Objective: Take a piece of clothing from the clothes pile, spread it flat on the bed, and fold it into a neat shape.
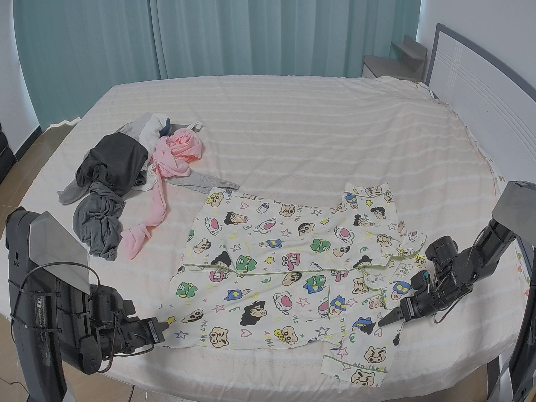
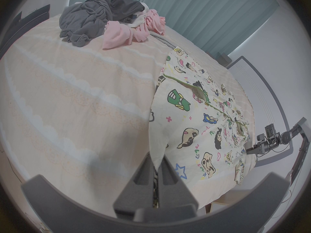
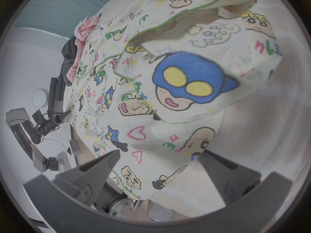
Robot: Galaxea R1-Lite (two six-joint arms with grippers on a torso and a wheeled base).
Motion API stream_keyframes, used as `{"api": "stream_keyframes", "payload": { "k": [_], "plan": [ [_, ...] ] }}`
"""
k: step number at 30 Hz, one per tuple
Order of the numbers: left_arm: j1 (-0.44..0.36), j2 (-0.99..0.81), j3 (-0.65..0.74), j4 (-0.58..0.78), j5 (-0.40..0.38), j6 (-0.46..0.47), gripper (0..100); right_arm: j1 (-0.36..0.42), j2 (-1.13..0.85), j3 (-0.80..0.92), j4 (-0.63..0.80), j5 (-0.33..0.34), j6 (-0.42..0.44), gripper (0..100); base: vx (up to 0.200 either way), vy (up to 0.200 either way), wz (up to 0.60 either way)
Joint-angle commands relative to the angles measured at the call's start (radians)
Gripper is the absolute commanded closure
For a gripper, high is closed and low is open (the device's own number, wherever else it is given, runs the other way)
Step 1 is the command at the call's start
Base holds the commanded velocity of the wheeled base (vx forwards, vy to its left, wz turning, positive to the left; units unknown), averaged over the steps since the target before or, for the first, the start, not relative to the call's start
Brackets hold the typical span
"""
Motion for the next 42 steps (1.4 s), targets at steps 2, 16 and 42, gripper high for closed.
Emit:
{"api": "stream_keyframes", "payload": {
  "k": [2,16,42],
  "plan": [
    [-0.002,0.0,0.002,-0.018,0.0,0.0,100,0.008,0.001,-0.002,-0.001,-0.01,0.021,100,0.0,0.0,0.0],
    [0.0,-0.008,0.025,-0.018,0.0,0.006,100,-0.036,-0.048,0.036,0.016,-0.018,0.01,100,0.0,0.0,0.0],
    [0.035,0.016,0.097,-0.018,-0.009,0.167,100,-0.042,-0.056,0.001,0.228,-0.146,-0.065,100,0.0,0.0,0.0]
  ]
}}
